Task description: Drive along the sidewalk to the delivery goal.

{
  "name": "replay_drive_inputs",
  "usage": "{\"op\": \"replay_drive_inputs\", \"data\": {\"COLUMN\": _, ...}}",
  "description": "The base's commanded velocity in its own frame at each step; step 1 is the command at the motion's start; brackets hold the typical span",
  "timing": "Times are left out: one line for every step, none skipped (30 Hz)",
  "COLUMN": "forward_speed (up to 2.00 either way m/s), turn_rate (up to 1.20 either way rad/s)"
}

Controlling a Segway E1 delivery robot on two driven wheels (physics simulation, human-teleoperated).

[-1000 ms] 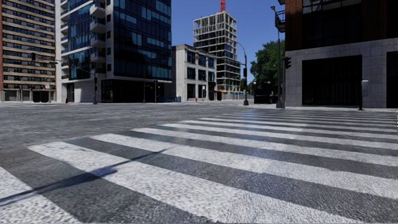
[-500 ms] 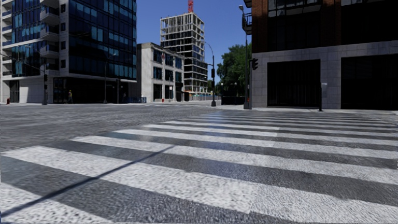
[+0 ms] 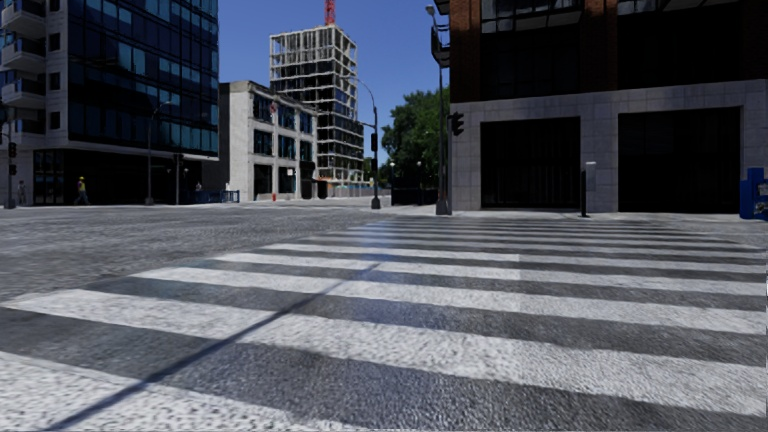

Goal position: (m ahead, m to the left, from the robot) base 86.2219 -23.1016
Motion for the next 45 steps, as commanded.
{"op": "replay_drive_inputs", "data": {"forward_speed": 1.59, "turn_rate": -0.48}}
{"op": "replay_drive_inputs", "data": {"forward_speed": 1.59, "turn_rate": -0.48}}
{"op": "replay_drive_inputs", "data": {"forward_speed": 1.59, "turn_rate": -0.48}}
{"op": "replay_drive_inputs", "data": {"forward_speed": 1.59, "turn_rate": -0.48}}
{"op": "replay_drive_inputs", "data": {"forward_speed": 1.59, "turn_rate": -0.48}}
{"op": "replay_drive_inputs", "data": {"forward_speed": 1.59, "turn_rate": -0.48}}
{"op": "replay_drive_inputs", "data": {"forward_speed": 1.59, "turn_rate": -0.48}}
{"op": "replay_drive_inputs", "data": {"forward_speed": 1.59, "turn_rate": -0.48}}
{"op": "replay_drive_inputs", "data": {"forward_speed": 1.59, "turn_rate": -0.48}}
{"op": "replay_drive_inputs", "data": {"forward_speed": 1.59, "turn_rate": -0.48}}
{"op": "replay_drive_inputs", "data": {"forward_speed": 2.00, "turn_rate": -0.48}}
{"op": "replay_drive_inputs", "data": {"forward_speed": 2.00, "turn_rate": -0.48}}
{"op": "replay_drive_inputs", "data": {"forward_speed": 2.00, "turn_rate": -0.48}}
{"op": "replay_drive_inputs", "data": {"forward_speed": 2.00, "turn_rate": -0.48}}
{"op": "replay_drive_inputs", "data": {"forward_speed": 2.00, "turn_rate": -0.48}}
{"op": "replay_drive_inputs", "data": {"forward_speed": 2.00, "turn_rate": -0.48}}
{"op": "replay_drive_inputs", "data": {"forward_speed": 2.00, "turn_rate": -0.48}}
{"op": "replay_drive_inputs", "data": {"forward_speed": 2.00, "turn_rate": -0.48}}
{"op": "replay_drive_inputs", "data": {"forward_speed": 2.00, "turn_rate": -0.48}}
{"op": "replay_drive_inputs", "data": {"forward_speed": 2.00, "turn_rate": -0.48}}
{"op": "replay_drive_inputs", "data": {"forward_speed": 2.00, "turn_rate": -0.48}}
{"op": "replay_drive_inputs", "data": {"forward_speed": 2.00, "turn_rate": -0.48}}
{"op": "replay_drive_inputs", "data": {"forward_speed": 2.00, "turn_rate": -0.48}}
{"op": "replay_drive_inputs", "data": {"forward_speed": 2.00, "turn_rate": -0.48}}
{"op": "replay_drive_inputs", "data": {"forward_speed": 2.00, "turn_rate": -0.48}}
{"op": "replay_drive_inputs", "data": {"forward_speed": 2.00, "turn_rate": -0.41}}
{"op": "replay_drive_inputs", "data": {"forward_speed": 2.00, "turn_rate": -0.26}}
{"op": "replay_drive_inputs", "data": {"forward_speed": 2.00, "turn_rate": -0.16}}
{"op": "replay_drive_inputs", "data": {"forward_speed": 2.00, "turn_rate": -0.11}}
{"op": "replay_drive_inputs", "data": {"forward_speed": 2.00, "turn_rate": -0.09}}
{"op": "replay_drive_inputs", "data": {"forward_speed": 2.00, "turn_rate": -0.09}}
{"op": "replay_drive_inputs", "data": {"forward_speed": 2.00, "turn_rate": -0.09}}
{"op": "replay_drive_inputs", "data": {"forward_speed": 2.00, "turn_rate": -0.09}}
{"op": "replay_drive_inputs", "data": {"forward_speed": 2.00, "turn_rate": -0.09}}
{"op": "replay_drive_inputs", "data": {"forward_speed": 2.00, "turn_rate": -0.09}}
{"op": "replay_drive_inputs", "data": {"forward_speed": 2.00, "turn_rate": -0.09}}
{"op": "replay_drive_inputs", "data": {"forward_speed": 2.00, "turn_rate": -0.11}}
{"op": "replay_drive_inputs", "data": {"forward_speed": 2.00, "turn_rate": -0.16}}
{"op": "replay_drive_inputs", "data": {"forward_speed": 2.00, "turn_rate": -0.19}}
{"op": "replay_drive_inputs", "data": {"forward_speed": 2.00, "turn_rate": -0.21}}
{"op": "replay_drive_inputs", "data": {"forward_speed": 2.00, "turn_rate": -0.21}}
{"op": "replay_drive_inputs", "data": {"forward_speed": 2.00, "turn_rate": -0.24}}
{"op": "replay_drive_inputs", "data": {"forward_speed": 2.00, "turn_rate": -0.27}}
{"op": "replay_drive_inputs", "data": {"forward_speed": 2.00, "turn_rate": -0.30}}
{"op": "replay_drive_inputs", "data": {"forward_speed": 2.00, "turn_rate": -0.33}}
